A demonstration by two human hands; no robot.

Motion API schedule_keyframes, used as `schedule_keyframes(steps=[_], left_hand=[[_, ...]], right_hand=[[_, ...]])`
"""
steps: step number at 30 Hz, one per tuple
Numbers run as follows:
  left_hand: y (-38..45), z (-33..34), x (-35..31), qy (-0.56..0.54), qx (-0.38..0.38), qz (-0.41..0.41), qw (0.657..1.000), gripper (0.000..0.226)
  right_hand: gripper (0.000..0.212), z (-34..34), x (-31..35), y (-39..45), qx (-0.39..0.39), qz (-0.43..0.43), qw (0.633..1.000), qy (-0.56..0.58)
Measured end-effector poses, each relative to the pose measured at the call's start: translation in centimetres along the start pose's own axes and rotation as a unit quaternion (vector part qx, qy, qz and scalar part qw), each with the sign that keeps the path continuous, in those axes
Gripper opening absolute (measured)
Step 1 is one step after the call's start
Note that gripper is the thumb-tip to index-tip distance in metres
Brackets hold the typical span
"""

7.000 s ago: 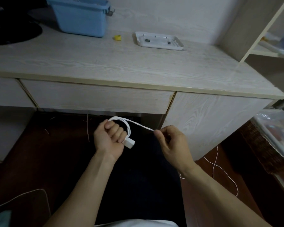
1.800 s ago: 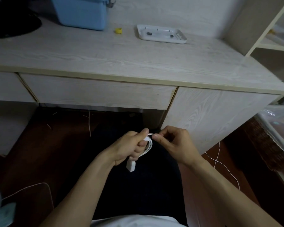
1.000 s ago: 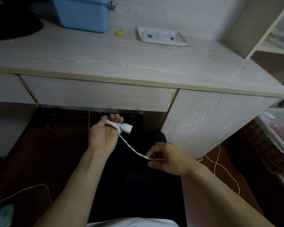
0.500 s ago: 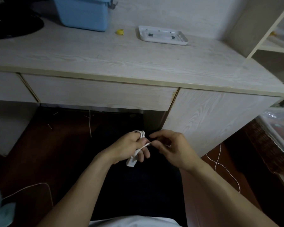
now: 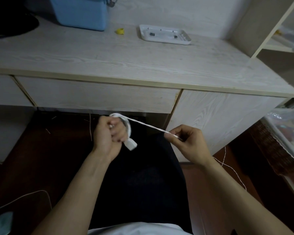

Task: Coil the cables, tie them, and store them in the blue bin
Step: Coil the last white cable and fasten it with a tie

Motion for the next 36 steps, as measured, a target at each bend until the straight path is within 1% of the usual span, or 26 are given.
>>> schedule_keyframes(steps=[2, 3, 5, 8, 10, 11, 13, 16, 17, 20, 22, 25, 28, 30, 31, 32, 34, 36], left_hand=[[0.7, -1.5, -1.1, -0.057, -0.09, 0.055, 0.993, 0.03], [0.9, -2.1, -1.3, -0.069, -0.113, 0.069, 0.989, 0.031], [1.0, -2.7, -1.3, -0.052, -0.12, 0.068, 0.989, 0.033], [0.6, -2.1, 0.0, 0.02, -0.067, 0.018, 0.997, 0.034], [0.1, -1.2, 0.9, 0.077, -0.018, -0.011, 0.997, 0.036], [-0.3, -0.6, 1.3, 0.107, 0.008, -0.022, 0.994, 0.038], [-1.0, 0.4, 1.9, 0.168, 0.058, -0.04, 0.983, 0.042], [-2.1, 1.6, 2.6, 0.282, 0.13, -0.055, 0.949, 0.044], [-2.3, 1.9, 2.8, 0.317, 0.154, -0.06, 0.934, 0.043], [-3.0, 2.3, 3.5, 0.377, 0.202, -0.091, 0.9, 0.044], [-3.2, 2.2, 3.8, 0.378, 0.226, -0.12, 0.89, 0.047], [-3.4, 2.3, 4.1, 0.368, 0.235, -0.144, 0.888, 0.05], [-3.6, 2.4, 4.1, 0.332, 0.218, -0.149, 0.906, 0.053], [-3.4, 2.4, 4.2, 0.288, 0.206, -0.151, 0.923, 0.055], [-3.4, 2.4, 4.3, 0.263, 0.2, -0.156, 0.931, 0.053], [-3.3, 2.4, 4.4, 0.236, 0.196, -0.164, 0.938, 0.052], [-3.3, 2.4, 4.7, 0.186, 0.185, -0.183, 0.947, 0.051], [-3.3, 2.4, 4.8, 0.152, 0.144, -0.194, 0.958, 0.052]], right_hand=[[0.013, -0.4, -0.4, 0.1, -0.007, 0.012, 1.0, -0.006], [0.013, -0.5, -0.4, 0.1, -0.011, 0.016, 1.0, -0.01], [0.017, -0.4, -0.5, 0.2, -0.017, 0.023, 0.999, -0.034], [0.029, 0.1, -1.2, 0.1, -0.002, 0.045, 0.997, -0.064], [0.034, 0.4, -1.9, 0.1, 0.015, 0.08, 0.996, -0.029], [0.03, 0.6, -2.1, 0.1, 0.025, 0.097, 0.995, -0.007], [0.017, 1.1, -2.2, -0.1, 0.048, 0.102, 0.994, 0.011], [0.038, 2.2, -1.3, -0.5, 0.097, 0.059, 0.993, 0.019], [0.038, 2.5, -0.8, -0.7, 0.103, 0.034, 0.994, 0.016], [0.017, 3.0, 0.2, -0.8, 0.091, -0.041, 0.995, -0.011], [0.013, 3.0, 0.3, -0.8, 0.088, -0.044, 0.995, 0.001], [0.016, 3.2, 0.4, -0.9, 0.094, -0.056, 0.993, -0.034], [0.019, 3.9, 0.6, -1.2, 0.083, -0.079, 0.991, -0.067], [0.017, 4.2, 0.6, -1.3, 0.063, -0.067, 0.995, -0.045], [0.02, 4.4, 0.7, -1.3, 0.062, -0.052, 0.996, -0.023], [0.024, 4.5, 0.8, -1.4, 0.072, -0.037, 0.997, -0.003], [0.028, 4.8, 1.0, -1.6, 0.118, -0.011, 0.992, 0.041], [0.029, 5.0, 0.9, -1.8, 0.15, 0.01, 0.986, 0.069]])
Point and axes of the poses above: each hand's wrist, its own y-axis towards the middle knuckle, its own z-axis out of the palm, x = y × z, the point moved 4 cm from there along y, towards the middle knuckle, and after that the axes turned 3 degrees about z, right-handed, at the moved point
